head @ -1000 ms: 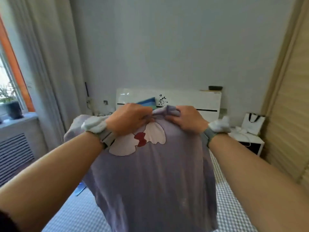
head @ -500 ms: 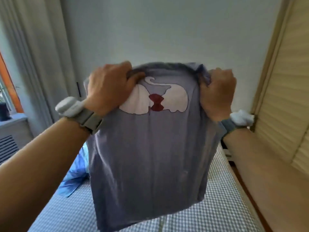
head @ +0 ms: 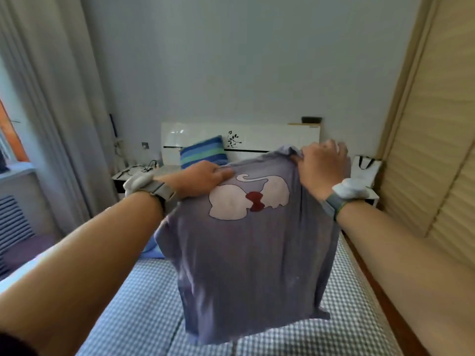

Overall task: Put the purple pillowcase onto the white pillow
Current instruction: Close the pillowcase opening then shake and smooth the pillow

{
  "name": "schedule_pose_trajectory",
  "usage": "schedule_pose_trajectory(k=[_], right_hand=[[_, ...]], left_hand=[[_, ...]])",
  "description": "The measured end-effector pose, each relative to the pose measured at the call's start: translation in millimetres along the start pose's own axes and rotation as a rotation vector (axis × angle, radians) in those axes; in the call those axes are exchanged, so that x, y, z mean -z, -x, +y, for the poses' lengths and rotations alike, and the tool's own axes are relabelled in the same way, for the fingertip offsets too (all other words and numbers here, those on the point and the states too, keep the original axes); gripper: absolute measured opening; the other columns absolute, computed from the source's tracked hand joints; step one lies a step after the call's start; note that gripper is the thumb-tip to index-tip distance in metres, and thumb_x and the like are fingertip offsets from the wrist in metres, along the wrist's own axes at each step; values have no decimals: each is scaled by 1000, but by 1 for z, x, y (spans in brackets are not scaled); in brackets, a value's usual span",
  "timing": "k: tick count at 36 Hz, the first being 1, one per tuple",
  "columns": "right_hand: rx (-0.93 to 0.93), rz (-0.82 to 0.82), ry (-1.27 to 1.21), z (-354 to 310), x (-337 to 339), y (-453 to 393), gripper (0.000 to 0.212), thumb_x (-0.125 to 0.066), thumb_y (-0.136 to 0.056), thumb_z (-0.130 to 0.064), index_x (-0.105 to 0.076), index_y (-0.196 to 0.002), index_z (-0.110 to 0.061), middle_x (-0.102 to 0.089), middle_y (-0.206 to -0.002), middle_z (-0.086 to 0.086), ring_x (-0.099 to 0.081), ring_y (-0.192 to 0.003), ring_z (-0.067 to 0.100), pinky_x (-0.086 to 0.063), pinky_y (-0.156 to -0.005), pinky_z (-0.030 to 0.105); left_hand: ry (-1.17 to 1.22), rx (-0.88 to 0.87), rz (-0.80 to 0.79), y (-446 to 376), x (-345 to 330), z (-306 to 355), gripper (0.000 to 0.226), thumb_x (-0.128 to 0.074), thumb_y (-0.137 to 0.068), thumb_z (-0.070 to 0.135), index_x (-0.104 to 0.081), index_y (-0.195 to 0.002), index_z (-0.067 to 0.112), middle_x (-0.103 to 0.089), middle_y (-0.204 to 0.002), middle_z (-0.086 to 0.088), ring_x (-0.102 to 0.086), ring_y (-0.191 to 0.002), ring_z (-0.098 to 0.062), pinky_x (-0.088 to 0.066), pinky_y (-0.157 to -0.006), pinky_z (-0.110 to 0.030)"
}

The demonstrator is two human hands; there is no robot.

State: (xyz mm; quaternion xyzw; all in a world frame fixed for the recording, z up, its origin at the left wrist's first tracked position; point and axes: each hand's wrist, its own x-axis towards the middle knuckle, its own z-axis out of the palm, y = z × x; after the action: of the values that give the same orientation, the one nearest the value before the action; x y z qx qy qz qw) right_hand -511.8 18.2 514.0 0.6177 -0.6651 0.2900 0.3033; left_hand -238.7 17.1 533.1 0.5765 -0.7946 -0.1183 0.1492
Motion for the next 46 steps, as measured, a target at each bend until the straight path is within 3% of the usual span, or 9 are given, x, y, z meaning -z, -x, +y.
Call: schedule_pose_trajectory(k=[3, 6, 10, 15, 19, 23, 33, 40, 46], right_hand=[[-36, 54, 96, 13, -9, -7, 45, -41, -100, -44, -71, -90, -12, -66, -91, 9, -52, -96, 36, -32, -103, 53], [-61, 103, 38, 7, -25, -17, 38, -47, -98, -39, -72, -92, -12, -64, -95, 11, -50, -95, 36, -33, -97, 51], [-7, 21, -347, -20, -68, -33, 41, -49, -97, -35, -59, -132, -15, -44, -145, 19, -36, -131, 42, -28, -110, 50], [-67, -433, -406, -46, -181, 80, 67, -47, -99, -42, -19, -156, -19, -12, -162, 19, -12, -148, 40, -9, -120, 49], [-111, -1209, -124, -9, -241, 290, 75, -42, -97, -55, -7, -158, -27, -6, -164, 13, -6, -149, 40, -12, -121, 52], [-365, -1499, 70, 24, -237, 420, 63, -40, -100, -43, -14, -155, -26, -11, -162, 14, -13, -148, 38, -17, -119, 48], [-83, -913, -246, -105, -313, 414, 59, -45, -99, -44, -35, -153, -21, -16, -162, 16, -13, -149, 40, -16, -120, 55], [-364, -1232, 294, 23, -402, 521, 77, -18, -94, -64, -22, -156, -18, -13, -164, 13, -7, -150, 33, -13, -118, 57], [-638, -1083, 245, -47, -423, 470, 69, -32, -93, -41, -29, -152, -6, -14, -162, 19, -9, -148, 40, -12, -117, 61]], left_hand=[[224, 11, -132, 6, -12, 12, 37, -43, -95, 66, -68, -89, 38, -69, -101, 2, -68, -96, -18, -56, -90, -37], [510, 83, -226, 3, -21, 4, 45, -55, -93, 60, -72, -99, 19, -75, -99, -5, -74, -90, -21, -61, -83, -39], [247, 204, 16, -7, -48, -41, 50, -55, -91, 60, -69, -96, 12, -67, -91, -6, -66, -90, -27, -49, -78, -33], [-124, 606, -78, 28, -197, -181, 35, -47, -100, 40, -64, -112, 12, -66, -116, -16, -61, -110, -38, -49, -92, -43], [-243, 922, -377, 117, -322, -312, 50, -50, -96, 39, -45, -135, 8, -49, -141, -23, -47, -130, -42, -42, -106, -50], [-418, 667, -532, 121, -387, -328, 53, -44, -91, 55, -45, -134, 23, -47, -139, -15, -48, -123, -39, -41, -102, -50], [-206, -11, -271, 42, -502, -242, 61, -32, -100, 55, -19, -157, 36, -10, -165, -12, -4, -152, -38, -1, -122, -53], [-346, 482, -491, 47, -569, -401, 74, -11, -87, 80, 3, -153, 49, 12, -166, 3, 12, -152, -29, -7, -119, -62], [-219, 424, -304, 16, -571, -346, 70, -30, -94, 50, -11, -158, 33, 3, -166, -12, 7, -152, -38, 0, -120, -61]])
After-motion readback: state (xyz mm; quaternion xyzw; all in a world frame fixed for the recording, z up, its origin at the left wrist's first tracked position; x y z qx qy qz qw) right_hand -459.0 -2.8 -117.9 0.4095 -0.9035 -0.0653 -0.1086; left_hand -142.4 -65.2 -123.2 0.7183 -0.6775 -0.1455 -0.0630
